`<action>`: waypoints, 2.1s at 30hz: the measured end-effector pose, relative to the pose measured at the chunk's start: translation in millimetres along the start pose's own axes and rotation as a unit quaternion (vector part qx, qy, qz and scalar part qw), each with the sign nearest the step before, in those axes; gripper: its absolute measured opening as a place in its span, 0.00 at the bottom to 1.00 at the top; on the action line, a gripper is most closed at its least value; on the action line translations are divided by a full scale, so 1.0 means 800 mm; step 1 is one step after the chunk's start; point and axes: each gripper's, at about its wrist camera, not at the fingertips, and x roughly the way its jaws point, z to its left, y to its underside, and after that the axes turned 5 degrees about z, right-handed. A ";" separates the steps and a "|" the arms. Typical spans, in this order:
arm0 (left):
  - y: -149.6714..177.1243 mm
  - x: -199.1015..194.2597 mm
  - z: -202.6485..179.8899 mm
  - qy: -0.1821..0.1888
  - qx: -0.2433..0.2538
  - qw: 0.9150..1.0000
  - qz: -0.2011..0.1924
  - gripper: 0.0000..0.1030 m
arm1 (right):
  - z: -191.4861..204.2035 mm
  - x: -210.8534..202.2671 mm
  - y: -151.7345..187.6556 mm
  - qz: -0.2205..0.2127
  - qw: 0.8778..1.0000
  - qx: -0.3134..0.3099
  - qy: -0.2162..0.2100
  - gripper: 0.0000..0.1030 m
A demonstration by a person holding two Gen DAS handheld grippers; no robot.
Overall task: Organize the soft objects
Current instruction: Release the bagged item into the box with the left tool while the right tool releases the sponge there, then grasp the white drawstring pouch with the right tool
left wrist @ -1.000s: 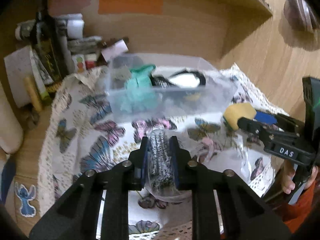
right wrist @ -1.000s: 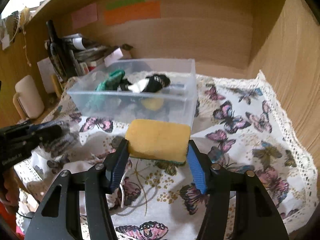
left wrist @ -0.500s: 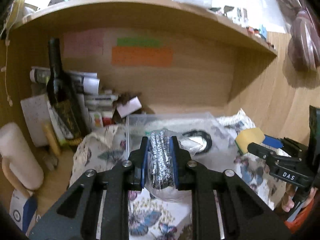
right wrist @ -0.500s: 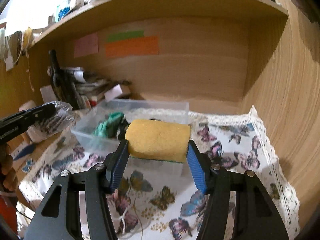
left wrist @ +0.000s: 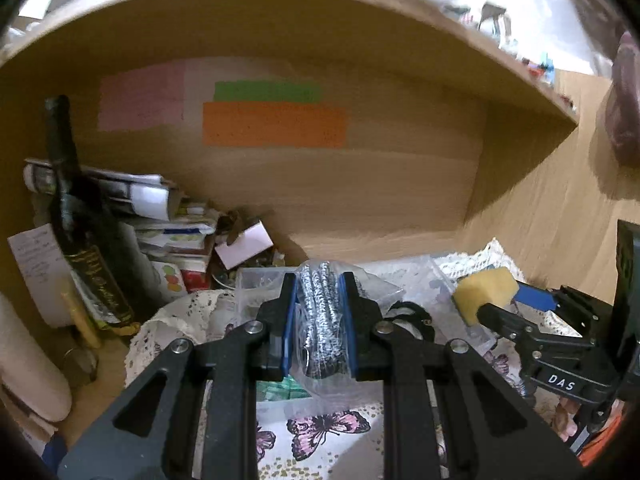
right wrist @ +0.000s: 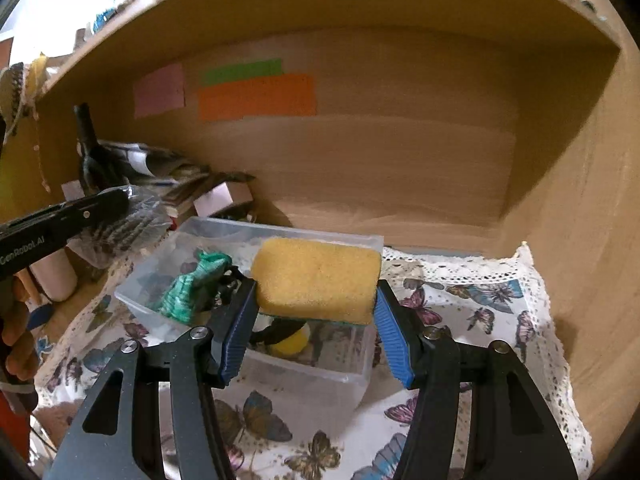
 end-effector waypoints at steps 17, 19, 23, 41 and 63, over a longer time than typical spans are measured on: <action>0.028 0.110 -0.001 -0.011 0.019 0.995 0.101 0.20 | -0.006 0.064 0.011 0.069 0.998 0.003 -0.009 0.53; 0.029 0.113 -0.003 -0.018 0.023 0.994 0.105 0.22 | -0.005 0.065 0.012 0.071 0.997 0.001 -0.006 0.53; 0.033 0.115 -0.004 -0.018 0.025 0.993 0.118 0.25 | -0.003 0.064 0.011 0.074 0.997 0.001 -0.002 0.56; 0.041 0.028 -0.012 -0.033 0.031 0.997 0.064 0.94 | 0.002 -0.006 0.015 0.041 0.999 -0.007 0.000 0.82; 0.138 -0.046 0.003 -0.059 0.028 0.993 0.094 0.98 | 0.083 -0.014 0.131 0.133 0.986 -0.021 -0.097 0.84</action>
